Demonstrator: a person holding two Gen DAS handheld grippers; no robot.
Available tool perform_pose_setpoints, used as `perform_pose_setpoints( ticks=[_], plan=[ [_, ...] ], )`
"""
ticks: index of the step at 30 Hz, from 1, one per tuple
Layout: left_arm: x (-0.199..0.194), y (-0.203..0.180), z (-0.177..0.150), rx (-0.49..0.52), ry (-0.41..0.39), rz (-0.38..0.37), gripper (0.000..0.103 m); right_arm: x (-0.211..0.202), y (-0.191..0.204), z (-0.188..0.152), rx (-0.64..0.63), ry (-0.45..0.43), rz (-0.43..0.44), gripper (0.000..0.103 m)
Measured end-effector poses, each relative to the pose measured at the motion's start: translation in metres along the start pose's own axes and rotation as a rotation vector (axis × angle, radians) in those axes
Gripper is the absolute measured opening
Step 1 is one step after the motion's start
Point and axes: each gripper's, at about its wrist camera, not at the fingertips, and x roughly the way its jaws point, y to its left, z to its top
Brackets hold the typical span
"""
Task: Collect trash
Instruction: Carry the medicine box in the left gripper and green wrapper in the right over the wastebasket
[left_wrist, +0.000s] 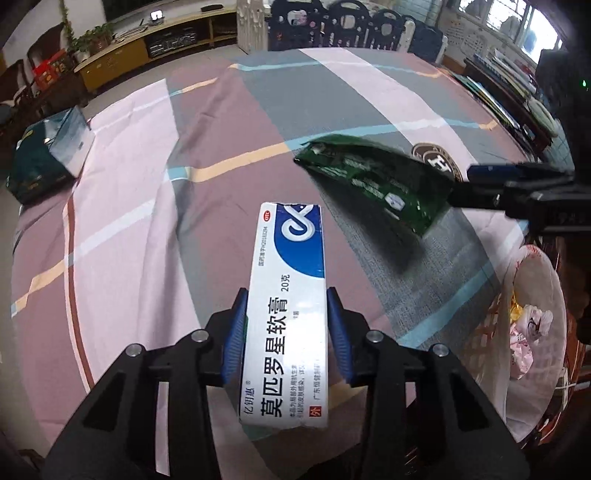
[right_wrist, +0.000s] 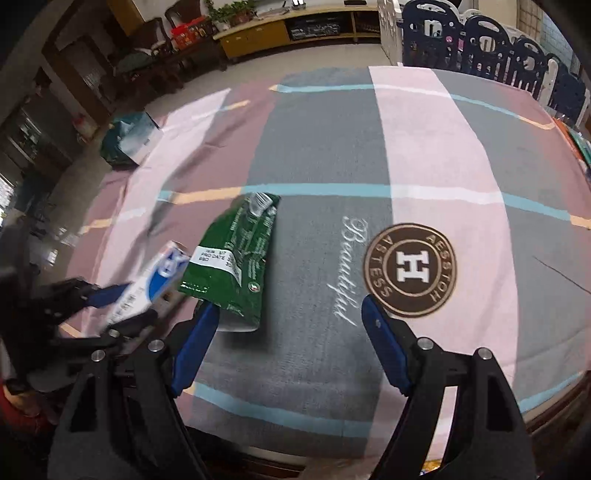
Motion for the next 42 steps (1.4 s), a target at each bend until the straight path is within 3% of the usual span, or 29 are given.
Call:
perform_pose_setpoints(
  ticks=[3,6,8,10,12,15,20,22,24,29,37,42],
  plan=[
    [-0.022,0.01,-0.008,-0.076,-0.061,0.036,0.042,0.014,-0.004,-0.01,-0.069,0.114,-0.101,0.078],
    [-0.043,0.017,-0.014,-0.134,-0.122,0.071,0.042,0.007,-0.016,-0.017,-0.089,0.149,-0.097,0.078],
    [-0.054,0.02,-0.017,-0.165,-0.152,0.09,0.042,0.001,-0.019,-0.018,-0.092,0.171,-0.024,0.078],
    [-0.063,0.022,-0.019,-0.201,-0.184,0.11,0.042,-0.009,-0.022,-0.013,-0.02,0.115,0.138,0.078],
    [-0.069,0.024,-0.019,-0.232,-0.209,0.119,0.042,-0.01,-0.019,-0.003,0.067,0.053,0.217,0.078],
    [-0.073,0.022,-0.019,-0.256,-0.219,0.118,0.042,0.007,0.002,0.017,0.073,-0.016,0.151,0.078],
    [-0.079,0.021,-0.024,-0.26,-0.228,0.13,0.042,0.048,0.037,0.029,0.024,-0.002,-0.001,0.077],
    [-0.082,0.022,-0.026,-0.259,-0.234,0.141,0.042,0.057,0.051,0.026,-0.022,-0.004,-0.059,0.067],
    [-0.083,0.022,-0.027,-0.266,-0.239,0.144,0.042,0.061,0.058,0.021,-0.049,-0.001,-0.081,0.044],
    [-0.084,0.022,-0.032,-0.298,-0.248,0.134,0.042,0.058,0.058,0.006,-0.059,-0.007,-0.084,0.02],
    [-0.095,0.017,-0.039,-0.306,-0.271,0.146,0.042,0.017,0.044,-0.004,0.004,-0.11,-0.079,0.017],
    [-0.115,0.005,-0.042,-0.294,-0.314,0.157,0.042,-0.034,0.036,-0.017,0.018,-0.204,-0.075,0.017]
  ],
)
